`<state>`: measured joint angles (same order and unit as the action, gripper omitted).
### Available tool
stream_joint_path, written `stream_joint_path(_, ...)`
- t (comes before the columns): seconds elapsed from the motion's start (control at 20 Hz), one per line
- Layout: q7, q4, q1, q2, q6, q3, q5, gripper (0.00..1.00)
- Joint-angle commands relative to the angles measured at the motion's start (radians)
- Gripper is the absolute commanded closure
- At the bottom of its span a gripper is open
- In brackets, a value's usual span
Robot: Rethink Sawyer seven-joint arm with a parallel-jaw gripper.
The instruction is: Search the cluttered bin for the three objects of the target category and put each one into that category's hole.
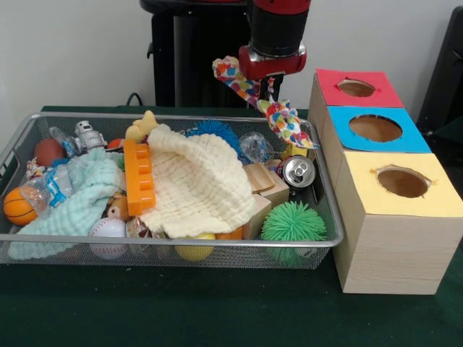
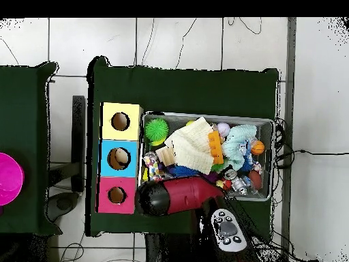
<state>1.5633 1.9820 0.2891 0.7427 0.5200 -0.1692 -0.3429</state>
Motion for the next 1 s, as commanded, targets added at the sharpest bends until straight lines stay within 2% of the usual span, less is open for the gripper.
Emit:
stream_joint_path(0.05,0.115,-0.073,-0.035,0.074,0.126,-0.019,0.058,1.00)
stream_joint_path(0.4,0.168,-0.083,-0.100,0.122,0.204,0.014,0.090,1.00)
stream_joint_path(1.0,0.293,-0.074,-0.274,0.191,0.275,0.101,0.179,1.00)
